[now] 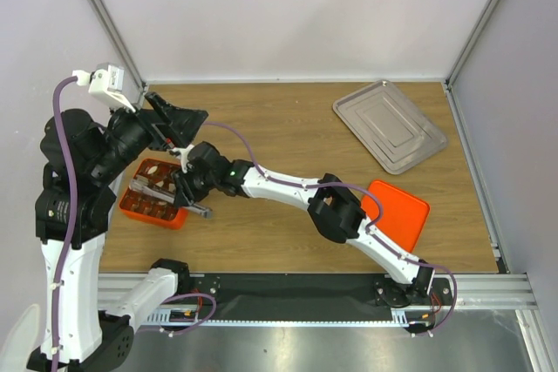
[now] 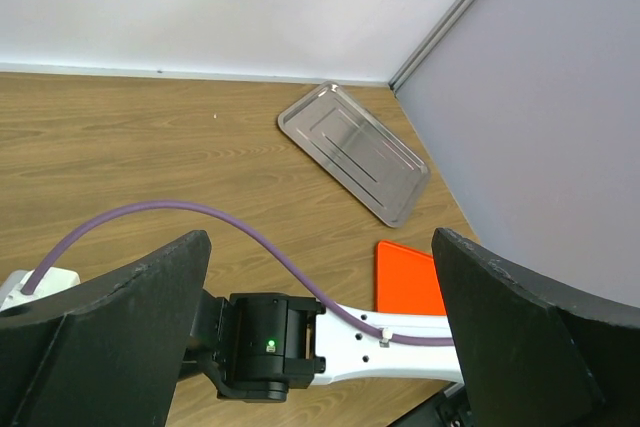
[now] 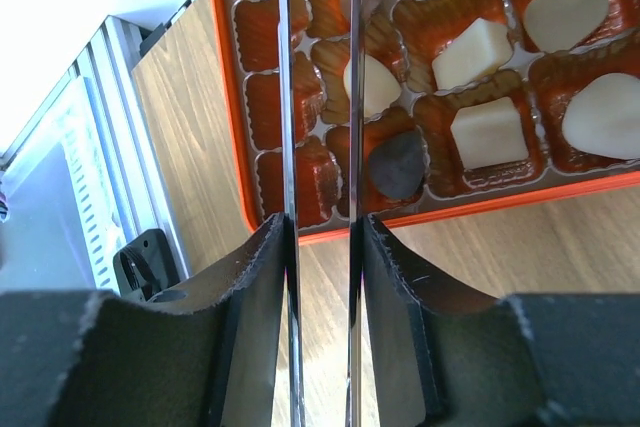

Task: Pack the chocolate

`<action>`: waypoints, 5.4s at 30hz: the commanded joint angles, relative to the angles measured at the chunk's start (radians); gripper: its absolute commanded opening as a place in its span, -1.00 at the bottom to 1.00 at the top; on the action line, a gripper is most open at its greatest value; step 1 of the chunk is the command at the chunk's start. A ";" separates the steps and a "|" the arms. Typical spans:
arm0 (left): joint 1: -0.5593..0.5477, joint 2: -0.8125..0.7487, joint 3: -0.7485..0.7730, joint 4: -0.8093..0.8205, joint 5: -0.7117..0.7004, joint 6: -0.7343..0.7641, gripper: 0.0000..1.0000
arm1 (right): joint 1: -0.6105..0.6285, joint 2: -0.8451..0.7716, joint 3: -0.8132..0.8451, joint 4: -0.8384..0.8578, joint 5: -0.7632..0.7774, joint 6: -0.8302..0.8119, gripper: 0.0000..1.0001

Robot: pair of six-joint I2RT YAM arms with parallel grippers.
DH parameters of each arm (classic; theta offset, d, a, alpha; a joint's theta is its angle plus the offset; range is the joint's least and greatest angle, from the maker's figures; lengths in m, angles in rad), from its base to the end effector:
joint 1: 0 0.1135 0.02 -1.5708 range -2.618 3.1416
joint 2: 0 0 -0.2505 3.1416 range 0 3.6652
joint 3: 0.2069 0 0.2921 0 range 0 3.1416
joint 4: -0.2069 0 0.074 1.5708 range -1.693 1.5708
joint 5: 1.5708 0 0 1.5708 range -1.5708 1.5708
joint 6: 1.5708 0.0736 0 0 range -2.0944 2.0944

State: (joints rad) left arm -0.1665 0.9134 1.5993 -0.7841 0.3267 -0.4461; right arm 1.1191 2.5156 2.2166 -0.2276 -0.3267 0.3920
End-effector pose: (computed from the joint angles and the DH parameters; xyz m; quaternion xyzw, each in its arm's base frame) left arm 0.1866 -0.0553 0.5252 0.0063 0.7392 -0.3147 0.5954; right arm 0.2573 0.5844 0.1612 -0.3799 0.7705 0.4400 0.2615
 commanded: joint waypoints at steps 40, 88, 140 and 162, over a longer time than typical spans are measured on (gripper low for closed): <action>0.007 0.018 0.021 0.022 -0.014 0.000 1.00 | -0.045 -0.080 -0.040 0.114 -0.052 0.008 -0.22; 0.007 0.004 -0.203 -0.007 -0.159 0.001 1.00 | -0.479 -0.597 -0.811 0.017 0.738 0.024 -0.14; 0.007 -0.090 -0.361 0.098 -0.075 -0.020 0.99 | -0.731 -0.936 -1.098 -0.619 0.632 0.639 -0.10; 0.007 -0.053 -0.378 0.120 -0.071 -0.023 1.00 | -0.734 -0.906 -1.288 -0.377 0.640 0.647 -0.63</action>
State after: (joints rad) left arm -0.1665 0.8474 1.2098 -0.7170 0.2413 -0.4545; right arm 0.3866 1.6165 0.9466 -0.6582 0.2886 1.0409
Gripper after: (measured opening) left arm 0.996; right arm 0.227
